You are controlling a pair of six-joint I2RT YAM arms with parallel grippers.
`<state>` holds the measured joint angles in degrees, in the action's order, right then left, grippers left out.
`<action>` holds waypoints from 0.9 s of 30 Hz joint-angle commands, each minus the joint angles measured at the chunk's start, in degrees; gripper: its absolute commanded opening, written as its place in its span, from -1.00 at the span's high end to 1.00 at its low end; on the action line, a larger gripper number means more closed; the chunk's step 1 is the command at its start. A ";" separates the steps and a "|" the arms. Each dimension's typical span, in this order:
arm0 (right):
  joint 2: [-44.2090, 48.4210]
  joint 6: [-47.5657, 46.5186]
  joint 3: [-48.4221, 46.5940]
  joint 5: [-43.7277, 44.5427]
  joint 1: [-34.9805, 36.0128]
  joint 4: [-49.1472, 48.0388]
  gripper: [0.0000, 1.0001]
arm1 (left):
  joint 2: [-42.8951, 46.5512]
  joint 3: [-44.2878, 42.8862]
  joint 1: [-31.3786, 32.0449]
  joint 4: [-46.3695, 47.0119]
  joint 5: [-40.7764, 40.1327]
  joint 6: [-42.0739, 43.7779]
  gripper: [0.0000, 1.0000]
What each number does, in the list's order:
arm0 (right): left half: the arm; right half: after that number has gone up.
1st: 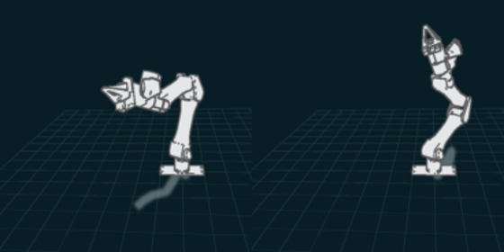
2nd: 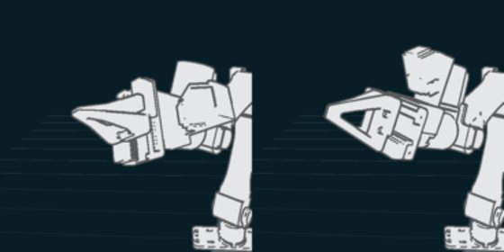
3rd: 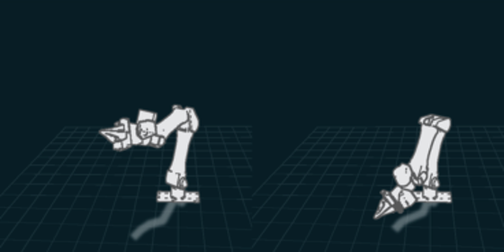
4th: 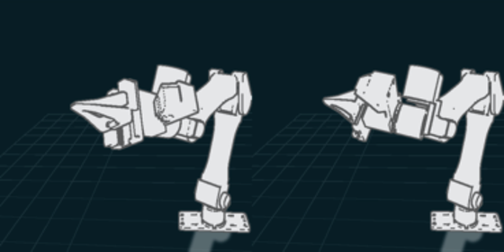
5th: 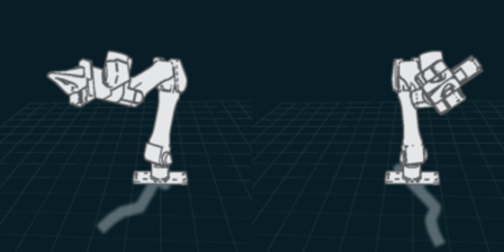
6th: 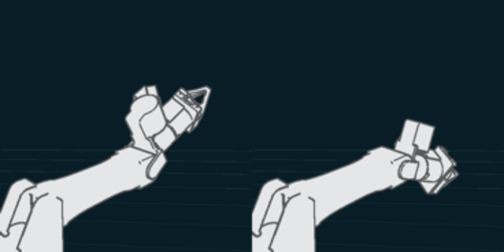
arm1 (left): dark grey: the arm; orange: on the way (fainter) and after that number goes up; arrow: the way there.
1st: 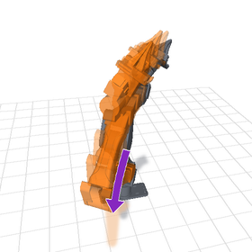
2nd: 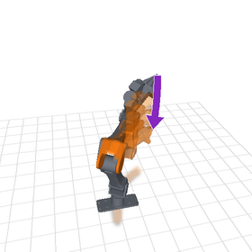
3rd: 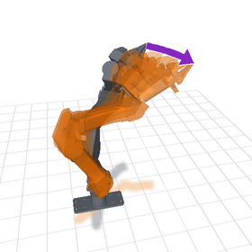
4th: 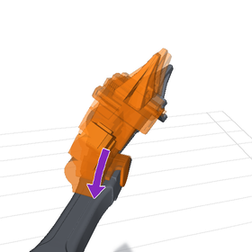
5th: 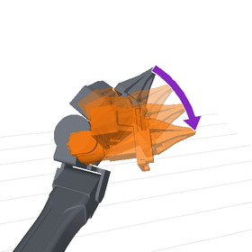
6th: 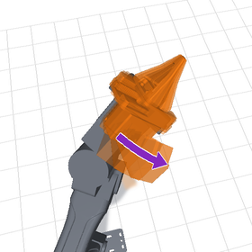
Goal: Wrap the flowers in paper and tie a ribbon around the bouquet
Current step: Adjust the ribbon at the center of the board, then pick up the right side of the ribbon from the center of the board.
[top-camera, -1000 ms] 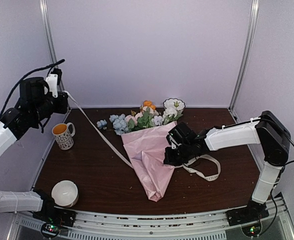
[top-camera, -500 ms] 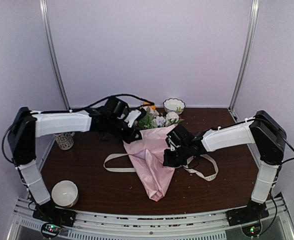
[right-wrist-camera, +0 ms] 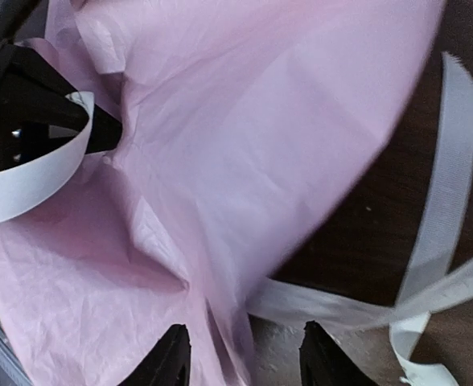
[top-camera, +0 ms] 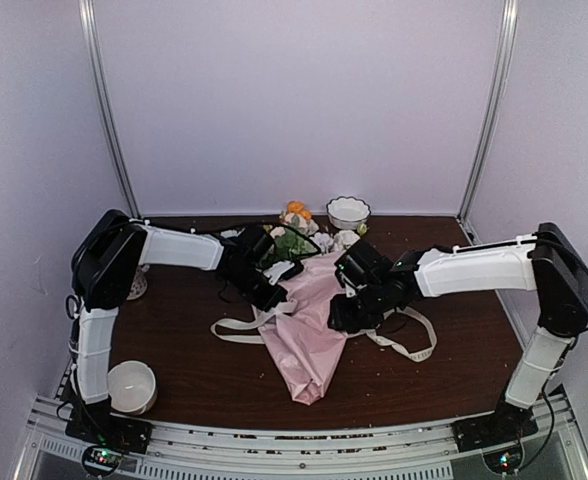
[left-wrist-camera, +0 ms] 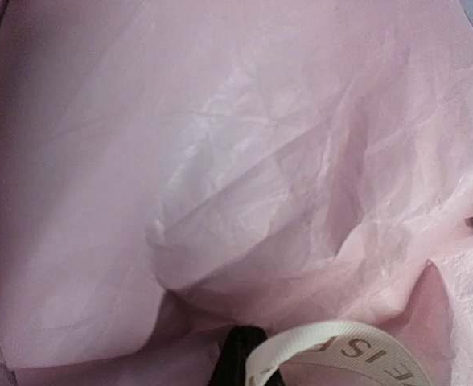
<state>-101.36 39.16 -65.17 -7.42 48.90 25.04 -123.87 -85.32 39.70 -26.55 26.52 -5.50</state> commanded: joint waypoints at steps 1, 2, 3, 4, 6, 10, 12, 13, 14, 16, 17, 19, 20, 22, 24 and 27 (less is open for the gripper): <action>11.70 -0.52 3.97 8.77 -0.08 9.79 0.02 | -1.12 3.75 -1.21 -1.36 0.10 0.31 1.00; 13.74 -0.47 5.96 9.03 -0.47 10.91 0.00 | -1.00 3.95 -1.21 -1.07 0.11 0.39 1.00; 15.52 -0.71 7.91 8.48 -1.19 11.67 -0.03 | -0.87 4.18 -1.21 -0.72 0.11 0.33 1.00; 16.58 -1.08 9.61 7.21 -1.93 12.37 -0.06 | -0.77 4.26 -1.16 -0.36 0.27 0.39 1.00; 17.08 -2.82 11.99 5.10 -3.79 13.47 -0.26 | -0.59 4.49 -1.20 0.10 0.79 0.32 1.00; 12.67 -8.50 10.37 3.41 -6.27 15.79 -0.55 | 0.09 5.06 -1.21 1.19 1.23 0.20 1.00; 10.20 -11.73 8.52 2.94 -6.36 16.09 -0.62 | 0.20 4.80 -1.21 1.23 1.59 0.22 1.00; 8.95 -12.95 7.65 2.72 -6.34 16.40 -0.63 | 0.21 4.67 -1.21 1.23 1.72 0.25 1.00; 7.70 -13.81 6.88 2.60 -6.36 16.96 -0.64 | 0.28 4.56 -1.19 1.23 1.74 0.34 1.00; 5.01 -15.20 6.22 2.82 -6.32 17.80 -0.63 | 0.49 4.50 -1.21 1.23 1.69 0.57 1.00; 3.93 -15.38 6.33 3.59 -6.36 18.01 -0.61 | 0.66 4.54 -1.16 1.23 1.53 0.73 1.00; 1.95 -15.78 6.39 4.45 -6.35 18.16 -0.52 | 0.94 4.63 -1.21 1.23 1.17 1.00 1.00; 0.99 -16.13 6.12 4.14 -6.33 18.22 -0.38 | 1.07 4.63 -1.21 1.23 1.04 1.10 1.00; -0.06 -16.68 5.62 3.91 -6.25 18.51 0.36 | 1.11 4.47 -1.21 0.95 0.73 1.46 1.00; 0.81 -17.11 5.70 3.53 -6.28 18.48 0.90 | 1.12 4.43 -1.21 0.73 0.47 1.62 1.00; 5.85 -17.77 5.38 4.19 -6.26 20.96 1.00 | 1.13 4.31 -1.21 0.71 0.57 1.69 1.00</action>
<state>-99.68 23.24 -59.42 -4.45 42.65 42.06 -123.20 -82.48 38.92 -22.15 29.21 -5.04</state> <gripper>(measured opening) 0.014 0.010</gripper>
